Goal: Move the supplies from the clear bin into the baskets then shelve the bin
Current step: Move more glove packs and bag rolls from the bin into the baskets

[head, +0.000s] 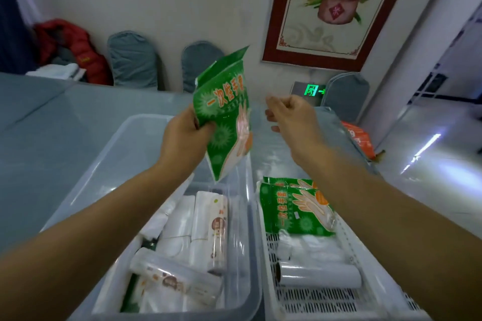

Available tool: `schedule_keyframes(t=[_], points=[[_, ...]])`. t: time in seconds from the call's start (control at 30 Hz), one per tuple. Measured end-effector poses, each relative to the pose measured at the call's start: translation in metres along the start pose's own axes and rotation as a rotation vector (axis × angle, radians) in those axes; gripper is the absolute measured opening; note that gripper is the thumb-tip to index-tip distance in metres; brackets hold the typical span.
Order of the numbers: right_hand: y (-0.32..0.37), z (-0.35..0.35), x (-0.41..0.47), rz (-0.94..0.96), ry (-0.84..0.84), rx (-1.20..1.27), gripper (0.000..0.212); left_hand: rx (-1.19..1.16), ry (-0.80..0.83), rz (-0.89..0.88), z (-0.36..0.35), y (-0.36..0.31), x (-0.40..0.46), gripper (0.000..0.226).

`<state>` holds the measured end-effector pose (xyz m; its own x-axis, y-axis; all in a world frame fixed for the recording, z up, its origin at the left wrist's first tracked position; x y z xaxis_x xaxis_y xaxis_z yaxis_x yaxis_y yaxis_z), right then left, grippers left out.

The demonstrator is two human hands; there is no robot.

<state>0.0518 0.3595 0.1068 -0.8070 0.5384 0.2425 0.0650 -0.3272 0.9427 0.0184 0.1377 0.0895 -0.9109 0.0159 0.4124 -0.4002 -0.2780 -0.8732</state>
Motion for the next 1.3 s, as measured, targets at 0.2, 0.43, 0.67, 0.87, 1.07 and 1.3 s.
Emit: schedule_keyframes(t=[0.2, 0.43, 0.67, 0.87, 1.07, 1.3], points=[[-0.045, 0.038, 0.013, 0.0, 0.144, -0.035, 0.024, -0.282, 0.08, 0.119, -0.067, -0.033, -0.009, 0.029], [-0.124, 0.133, 0.056, -0.122, 0.171, -0.048, 0.017, -0.19, 0.222, 0.304, -0.18, -0.028, -0.032, 0.024], [-0.21, 0.194, 0.076, -0.08, 0.207, -0.222, 0.022, 0.002, 0.021, 0.568, -0.227, 0.025, -0.077, 0.048], [-0.248, 0.179, 0.079, -0.046, 0.306, -0.236, 0.024, 0.457, 0.621, 0.325, -0.306, 0.053, -0.155, 0.019], [-0.255, 0.156, 0.071, 0.026, 0.399, -0.248, 0.023, 0.961, 0.914, 0.044, -0.346, 0.114, -0.21, 0.04], [-0.268, 0.151, 0.068, 0.012, 0.445, -0.241, 0.02, 1.064, 0.849, 0.056, -0.352, 0.144, -0.225, 0.06]])
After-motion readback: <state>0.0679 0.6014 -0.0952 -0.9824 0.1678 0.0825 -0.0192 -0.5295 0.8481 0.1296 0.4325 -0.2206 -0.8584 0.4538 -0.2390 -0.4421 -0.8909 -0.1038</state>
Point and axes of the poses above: each hand's wrist, its own x-axis towards the middle knuckle, its own z-axis out of the back of the hand, y = z × x, the point moved 9 cm from there along x, towards the middle knuckle, and after that the axes turned 4 degrees about -y, right-handed, at the moved point
